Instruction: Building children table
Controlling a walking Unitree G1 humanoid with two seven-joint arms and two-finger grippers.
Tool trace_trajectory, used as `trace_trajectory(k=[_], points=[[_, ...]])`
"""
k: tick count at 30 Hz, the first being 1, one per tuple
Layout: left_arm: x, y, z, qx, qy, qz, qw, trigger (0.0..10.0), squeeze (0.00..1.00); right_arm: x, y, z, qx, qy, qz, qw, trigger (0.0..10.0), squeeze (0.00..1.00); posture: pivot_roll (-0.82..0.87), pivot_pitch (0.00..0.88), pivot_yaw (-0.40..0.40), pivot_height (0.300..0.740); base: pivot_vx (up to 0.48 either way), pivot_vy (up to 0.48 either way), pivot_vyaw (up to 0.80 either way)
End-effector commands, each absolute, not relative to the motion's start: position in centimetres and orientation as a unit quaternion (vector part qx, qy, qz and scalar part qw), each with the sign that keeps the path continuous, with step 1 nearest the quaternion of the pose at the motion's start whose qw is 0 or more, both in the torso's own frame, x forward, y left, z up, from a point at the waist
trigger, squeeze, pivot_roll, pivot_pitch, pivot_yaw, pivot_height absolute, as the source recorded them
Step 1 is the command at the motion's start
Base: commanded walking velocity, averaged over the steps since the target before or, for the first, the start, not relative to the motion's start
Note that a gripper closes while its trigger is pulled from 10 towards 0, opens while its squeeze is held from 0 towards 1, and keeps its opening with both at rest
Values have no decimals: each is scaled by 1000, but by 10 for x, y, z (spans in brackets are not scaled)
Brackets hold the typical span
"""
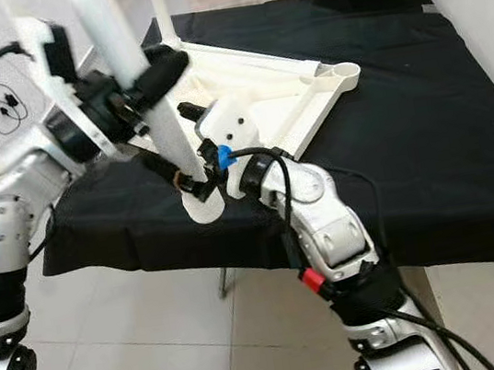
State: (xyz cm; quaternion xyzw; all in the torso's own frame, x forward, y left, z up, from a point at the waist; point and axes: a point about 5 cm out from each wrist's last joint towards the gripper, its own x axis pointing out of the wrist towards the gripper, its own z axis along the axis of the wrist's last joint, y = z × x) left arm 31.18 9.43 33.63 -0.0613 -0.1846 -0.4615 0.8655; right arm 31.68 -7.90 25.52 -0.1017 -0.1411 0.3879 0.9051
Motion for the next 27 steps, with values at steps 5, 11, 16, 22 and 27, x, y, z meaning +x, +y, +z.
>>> trace_trajectory(k=[5,11,16,22,27], points=[[307,88,330,-17,-191,-475,859,0,0,318,-70,248,-89,-97,383,914,10000,1000,-39,108,84,740,0,0,0],[307,81,320,30,-195,-473,858,0,0,319,-57,238,-60,-43,365,928,10000,0,-40,113,84,740,0,0,0],[306,79,321,26,-198,-473,858,0,0,320,-54,237,-55,-36,359,931,10000,0,-36,117,83,740,0,0,0],[304,77,324,11,-207,-472,857,0,0,325,-57,239,-36,-38,321,946,0,0,-36,120,81,740,0,0,0],[306,77,323,5,-211,-467,859,0,0,327,-58,245,-21,-53,306,950,0,0,-37,120,83,740,0,0,0]])
